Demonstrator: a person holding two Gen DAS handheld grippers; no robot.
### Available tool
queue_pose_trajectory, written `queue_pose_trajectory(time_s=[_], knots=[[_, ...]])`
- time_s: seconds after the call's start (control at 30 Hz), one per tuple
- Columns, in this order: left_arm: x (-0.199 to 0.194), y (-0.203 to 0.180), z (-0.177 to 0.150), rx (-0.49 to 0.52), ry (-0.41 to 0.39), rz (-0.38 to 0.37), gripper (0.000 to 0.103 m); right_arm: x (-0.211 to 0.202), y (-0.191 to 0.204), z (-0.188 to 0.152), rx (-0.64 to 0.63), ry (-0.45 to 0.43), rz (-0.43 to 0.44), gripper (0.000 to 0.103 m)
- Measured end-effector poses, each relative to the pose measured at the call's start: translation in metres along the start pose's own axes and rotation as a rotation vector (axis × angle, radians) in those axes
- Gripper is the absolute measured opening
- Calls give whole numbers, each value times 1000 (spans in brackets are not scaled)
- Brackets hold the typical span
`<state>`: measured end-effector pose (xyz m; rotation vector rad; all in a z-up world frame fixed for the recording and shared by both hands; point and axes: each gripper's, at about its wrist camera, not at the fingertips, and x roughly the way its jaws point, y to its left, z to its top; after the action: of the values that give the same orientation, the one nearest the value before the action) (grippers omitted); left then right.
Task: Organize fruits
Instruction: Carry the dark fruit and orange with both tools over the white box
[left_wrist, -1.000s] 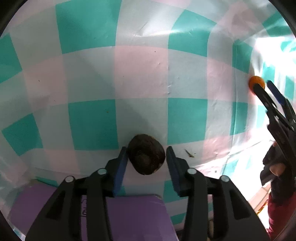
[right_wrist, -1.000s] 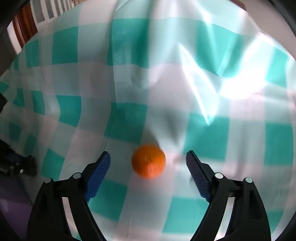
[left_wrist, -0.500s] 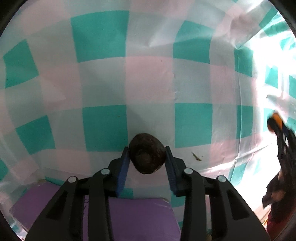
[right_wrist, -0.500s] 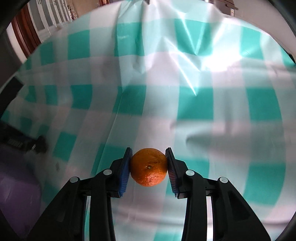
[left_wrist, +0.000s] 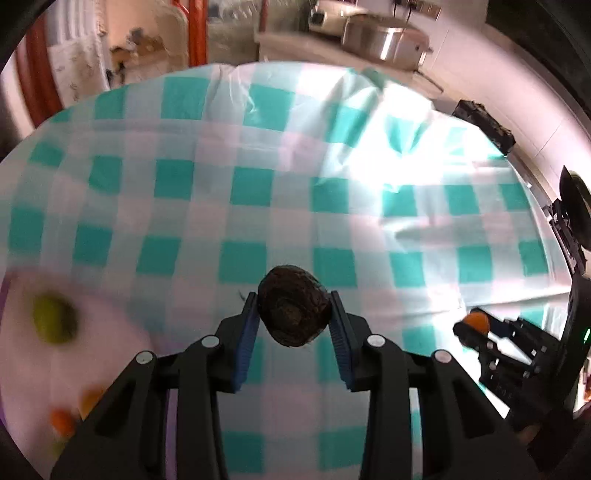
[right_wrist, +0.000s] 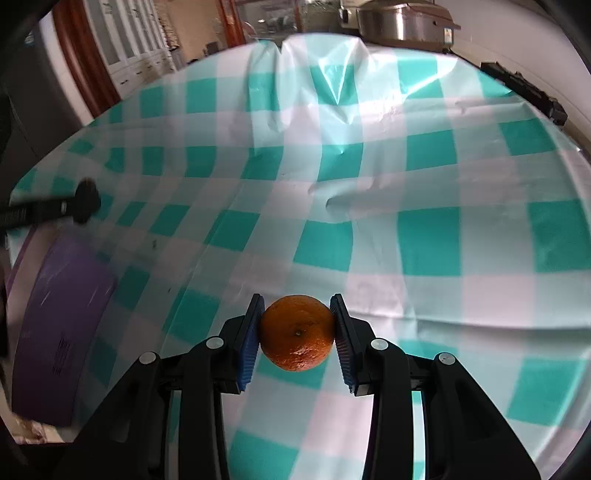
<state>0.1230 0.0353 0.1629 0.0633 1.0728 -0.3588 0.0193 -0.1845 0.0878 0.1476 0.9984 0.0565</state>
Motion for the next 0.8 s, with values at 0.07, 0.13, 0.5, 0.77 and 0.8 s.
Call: queue_pose_trajectory(time_s=[0.07, 0.13, 0.5, 0.77, 0.8], knots=[[-14, -24, -40, 30, -24, 0, 37, -11, -1, -11, -27, 1, 18, 37], [-23, -41, -81, 98, -35, 16, 38, -22, 2, -27, -75, 8, 35, 37], [-71, -43, -147, 80, -175, 89, 38, -65, 20, -72, -228, -11, 93, 37], [-112, -34, -165, 51, -239, 111, 38, -90, 38, -72, -288, -52, 120, 37], [-116, -30, -168, 39, -246, 115, 38, -91, 42, -74, -303, -51, 122, 37]])
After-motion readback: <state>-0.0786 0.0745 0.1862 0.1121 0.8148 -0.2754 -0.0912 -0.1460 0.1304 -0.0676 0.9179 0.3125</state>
